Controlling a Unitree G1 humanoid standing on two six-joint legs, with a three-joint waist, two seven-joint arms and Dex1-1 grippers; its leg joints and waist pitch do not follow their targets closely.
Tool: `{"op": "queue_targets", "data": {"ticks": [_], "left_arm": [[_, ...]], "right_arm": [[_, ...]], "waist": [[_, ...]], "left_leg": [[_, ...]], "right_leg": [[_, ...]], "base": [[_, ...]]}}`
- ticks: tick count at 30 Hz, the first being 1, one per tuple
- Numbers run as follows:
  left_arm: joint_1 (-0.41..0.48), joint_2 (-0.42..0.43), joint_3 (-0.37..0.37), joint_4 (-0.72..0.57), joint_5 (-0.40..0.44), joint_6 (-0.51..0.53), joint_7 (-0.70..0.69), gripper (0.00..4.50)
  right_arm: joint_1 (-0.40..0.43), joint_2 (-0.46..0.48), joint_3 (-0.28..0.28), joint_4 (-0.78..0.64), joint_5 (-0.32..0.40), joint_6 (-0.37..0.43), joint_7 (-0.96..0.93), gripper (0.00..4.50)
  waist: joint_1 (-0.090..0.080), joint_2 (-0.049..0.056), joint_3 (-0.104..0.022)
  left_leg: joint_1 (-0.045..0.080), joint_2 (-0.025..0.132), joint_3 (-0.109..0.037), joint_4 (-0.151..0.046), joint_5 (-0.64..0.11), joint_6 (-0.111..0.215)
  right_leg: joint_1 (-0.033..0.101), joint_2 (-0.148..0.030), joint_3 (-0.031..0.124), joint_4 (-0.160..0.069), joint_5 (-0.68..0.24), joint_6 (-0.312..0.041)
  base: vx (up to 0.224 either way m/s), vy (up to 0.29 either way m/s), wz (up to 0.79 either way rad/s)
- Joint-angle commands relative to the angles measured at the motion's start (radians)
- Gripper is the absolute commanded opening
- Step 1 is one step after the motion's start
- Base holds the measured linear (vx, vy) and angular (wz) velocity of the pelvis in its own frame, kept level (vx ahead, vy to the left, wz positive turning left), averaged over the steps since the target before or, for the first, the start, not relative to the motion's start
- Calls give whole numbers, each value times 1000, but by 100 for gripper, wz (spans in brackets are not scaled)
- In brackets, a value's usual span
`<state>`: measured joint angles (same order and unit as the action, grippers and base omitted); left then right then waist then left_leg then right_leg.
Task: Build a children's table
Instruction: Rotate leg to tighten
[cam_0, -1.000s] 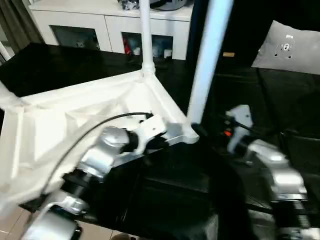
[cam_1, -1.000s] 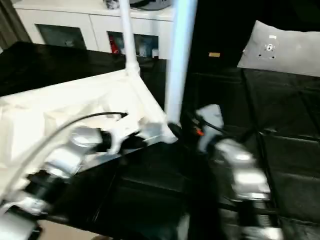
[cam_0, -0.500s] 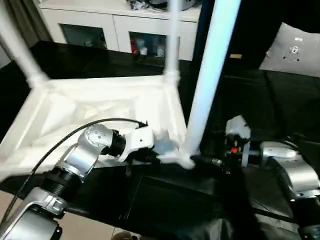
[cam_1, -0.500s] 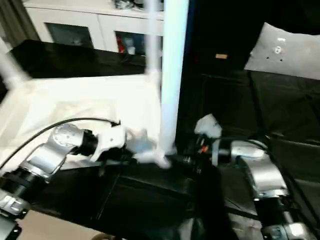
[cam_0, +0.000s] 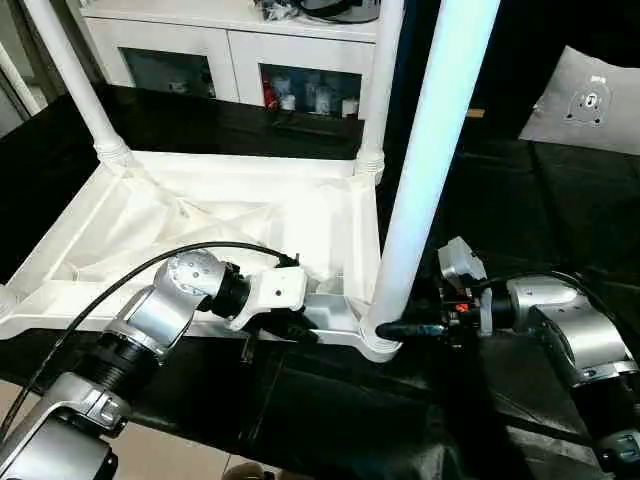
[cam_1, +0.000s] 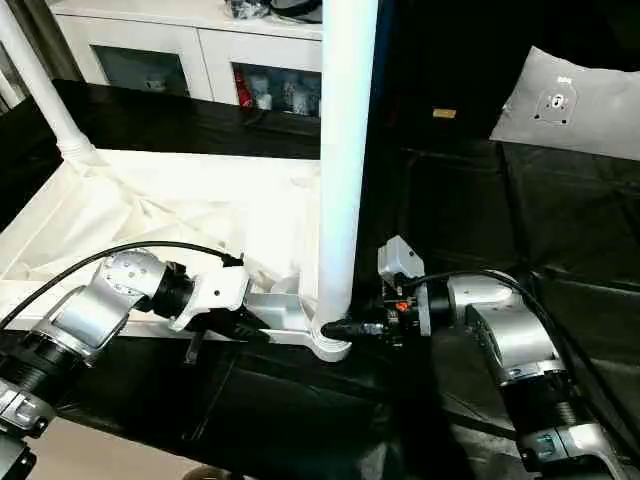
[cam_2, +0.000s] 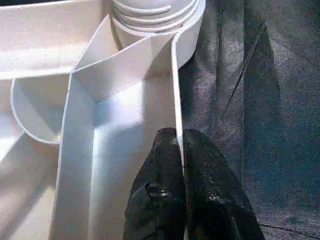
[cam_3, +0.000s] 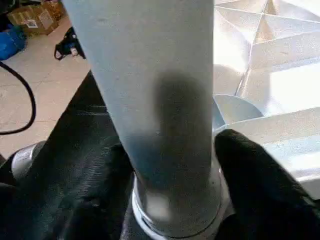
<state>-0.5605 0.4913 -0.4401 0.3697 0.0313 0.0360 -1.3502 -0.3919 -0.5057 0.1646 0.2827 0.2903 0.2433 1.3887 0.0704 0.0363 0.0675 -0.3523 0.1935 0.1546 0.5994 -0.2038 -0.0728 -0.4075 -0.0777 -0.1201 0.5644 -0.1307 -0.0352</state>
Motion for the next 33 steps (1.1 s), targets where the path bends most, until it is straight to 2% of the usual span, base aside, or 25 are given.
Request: {"op": "queue_targets", "data": {"ticks": [1, 4, 5, 7, 10, 12, 14, 16, 17, 18, 20, 21, 22, 24, 25, 26, 27, 28, 29, 30, 31, 33], "left_arm": [[-27, -1, -18, -21, -6, -27, -41, 0], [-27, -2, -16, -18, -5, -27, -40, 0], [-27, -2, -16, -18, -5, -27, -40, 0], [-26, -4, -12, -19, -8, -16, -35, 0], [-19, -21, 8, -26, -17, 34, 5, 0], [-29, -57, 32, -14, -6, 104, 91, 0], [-39, -84, 49, 0, -2, 145, 147, 0], [-52, -146, 80, 18, -2, 203, 254, 0], [-62, -190, 100, 28, -2, 242, 326, 0], [-68, -218, 109, 34, -1, 268, 369, 0], [-77, -250, 118, 42, 5, 297, 422, 0], [-89, -290, 134, 51, 18, 331, 494, 0], [-94, -306, 141, 56, 23, 343, 524, 0], [-107, -352, 165, 68, 29, 356, 608, 0], [-107, -352, 165, 68, 29, 356, 608, 0], [-112, -393, 181, 69, 28, 362, 661, 0], [-114, -406, 185, 70, 31, 361, 677, 0], [-114, -419, 188, 70, 33, 362, 686, 0], [-114, -420, 186, 68, 33, 365, 681, 0], [-112, -414, 177, 62, 39, 368, 667, 0], [-110, -407, 173, 60, 42, 364, 659, 0], [-103, -366, 168, 54, 46, 348, 625, 0]], "right_arm": [[-9, -7, 4, -1, 16, 13, 13, 248], [-7, -5, 6, -5, 21, 21, 16, 229], [-7, -5, 6, -5, 21, 21, 16, 208], [-3, -2, 8, -12, 24, 28, 12, 205], [17, 29, -11, -50, 48, 60, -31, 197], [32, 72, -19, -87, 45, 107, -128, 197], [30, 101, -17, -81, 1, 113, -219, 197], [24, 180, -36, -76, -29, 137, -377, 197], [16, 234, -49, -72, -48, 159, -483, 197], [9, 268, -54, -68, -63, 170, -549, 197], [0, 312, -62, -62, -82, 185, -636, 196], [-5, 358, -68, -67, -107, 209, -725, 196], [-6, 374, -68, -70, -117, 214, -755, 196], [-17, 432, -88, -56, -148, 214, -880, 196], [-17, 432, -88, -56, -148, 214, -880, 195], [-29, 499, -128, -35, -141, 222, -987, 195], [-33, 524, -144, -28, -132, 225, -1015, 195], [-34, 545, -158, -26, -121, 229, -1032, 195], [-34, 551, -161, -26, -117, 219, -1035, 230], [-30, 557, -165, -35, -117, 198, -1036, 230], [-27, 554, -165, -43, -114, 195, -1027, 251], [-3, 511, -158, -67, -121, 175, -977, 267]], "waist": [[-2, -9, -72], [-2, -9, -71], [-2, -9, -70], [-3, -9, -70], [-5, -10, -70], [-6, -8, -66], [-15, -8, -63], [-23, -5, -59], [-31, -7, -55], [-40, -8, -56], [-54, -6, -58], [-65, -9, -57], [-73, -7, -57], [-80, -5, -60], [-81, -5, -61], [-83, -1, -62], [-86, 0, -66], [-87, -2, -68], [-85, 0, -70], [-85, 3, -71], [-83, 3, -71], [-81, 3, -74]], "left_leg": [[-2, 35, 2, -67, -142, 98], [-3, 34, 2, -67, -144, 97], [-2, 34, 2, -67, -147, 96], [-2, 34, 2, -67, -148, 95], [-2, 34, 2, -68, -151, 92], [1, 33, 2, -70, -159, 81], [-1, 27, 1, -71, -180, 67], [4, 20, 2, -68, -201, 53], [5, 16, 1, -67, -220, 41], [3, 12, -3, -66, -232, 31], [-3, 10, -8, -66, -240, 33], [-3, 11, -7, -66, -243, 38], [1, 8, -8, -63, -253, 41], [1, 7, -8, -64, -241, 50], [0, 7, -8, -64, -237, 54], [-4, 10, -9, -67, -227, 64], [-3, 13, -11, -68, -220, 66], [-7, 13, -10, -69, -207, 71], [-9, 18, -11, -70, -180, 80], [-13, 21, -11, -71, -158, 89], [-13, 22, -11, -70, -148, 94], [-12, 23, -8, -68, -113, 111]], "right_leg": [[64, -66, 51, -61, -361, -162], [64, -66, 51, -63, -373, -157], [63, -66, 51, -64, -378, -155], [63, -66, 51, -65, -380, -154], [64, -65, 50, -65, -392, -149], [61, -66, 50, -71, -417, -139], [62, -64, 44, -79, -474, -116], [56, -63, 40, -91, -537, -90], [54, -61, 32, -100, -588, -68], [56, -62, 26, -106, -616, -46], [62, -62, 17, -110, -624, -25], [58, -61, 18, -112, -613, -25], [55, -61, 14, -117, -619, -26], [54, -61, 18, -115, -593, -34], [55, -61, 19, -114, -580, -39], [59, -61, 22, -110, -546, -48], [58, -62, 23, -106, -515, -64], [62, -62, 25, -103, -488, -71], [62, -63, 30, -94, -432, -93], [65, -62, 33, -87, -384, -110], [65, -64, 35, -84, -362, -119], [67, -66, 42, -72, -276, -160]], "base": [[0, 0, 0], [0, 0, 0], [0, 0, 0], [0, 0, 0], [0, 0, 0], [0, 0, 0], [0, 0, 0], [0, 0, 0], [0, 0, 0], [0, 0, 0], [0, 0, 0], [0, 0, 0], [0, 0, 0], [0, 0, 0], [0, 0, 0], [0, 0, 0], [0, 0, 0], [0, 0, 0], [0, 0, 0], [0, 0, 0], [0, 0, 0], [0, 0, 0]]}}
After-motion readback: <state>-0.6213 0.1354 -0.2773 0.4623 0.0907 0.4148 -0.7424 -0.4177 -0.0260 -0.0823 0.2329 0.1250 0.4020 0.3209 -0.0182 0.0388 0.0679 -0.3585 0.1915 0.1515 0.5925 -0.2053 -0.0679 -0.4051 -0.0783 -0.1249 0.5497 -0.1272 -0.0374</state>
